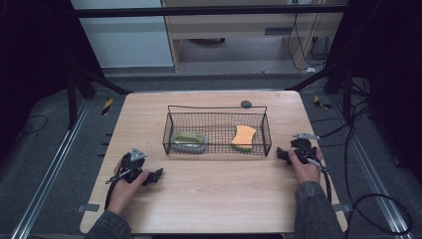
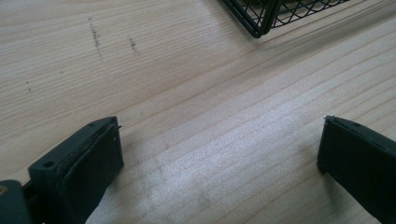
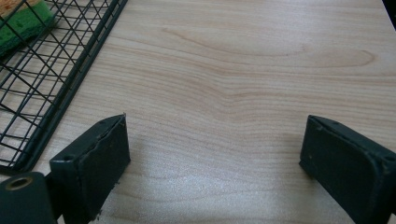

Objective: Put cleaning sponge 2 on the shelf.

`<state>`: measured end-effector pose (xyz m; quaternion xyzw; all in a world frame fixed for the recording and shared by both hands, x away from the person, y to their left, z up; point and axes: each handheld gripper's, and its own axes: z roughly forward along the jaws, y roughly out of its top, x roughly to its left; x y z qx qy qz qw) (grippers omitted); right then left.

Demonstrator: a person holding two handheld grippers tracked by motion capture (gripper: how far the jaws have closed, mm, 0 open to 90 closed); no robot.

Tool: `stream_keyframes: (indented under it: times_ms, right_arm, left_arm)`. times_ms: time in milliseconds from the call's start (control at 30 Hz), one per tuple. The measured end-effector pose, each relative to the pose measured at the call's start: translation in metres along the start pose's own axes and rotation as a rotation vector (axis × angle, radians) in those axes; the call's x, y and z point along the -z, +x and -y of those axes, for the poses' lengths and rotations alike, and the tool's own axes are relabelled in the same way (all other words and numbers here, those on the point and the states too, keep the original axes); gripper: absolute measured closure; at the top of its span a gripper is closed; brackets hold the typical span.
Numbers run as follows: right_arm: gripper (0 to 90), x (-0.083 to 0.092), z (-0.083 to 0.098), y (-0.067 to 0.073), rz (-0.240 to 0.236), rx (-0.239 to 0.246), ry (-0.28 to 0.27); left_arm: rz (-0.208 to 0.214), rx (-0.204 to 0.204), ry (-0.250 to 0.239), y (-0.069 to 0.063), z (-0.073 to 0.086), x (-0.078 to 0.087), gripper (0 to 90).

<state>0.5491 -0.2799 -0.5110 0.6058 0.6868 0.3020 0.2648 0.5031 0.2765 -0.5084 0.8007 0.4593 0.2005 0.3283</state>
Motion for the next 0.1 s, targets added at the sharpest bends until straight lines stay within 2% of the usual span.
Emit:
stream_keyframes:
  times_ms: [100]
  right_arm:
    - [7.0, 0.0005, 0.0006, 0.0018, 0.017, -0.019, 0.003]
  left_arm:
    - [0.001, -0.001, 0.0, 0.0001, 0.0001, 0.0001, 0.0]
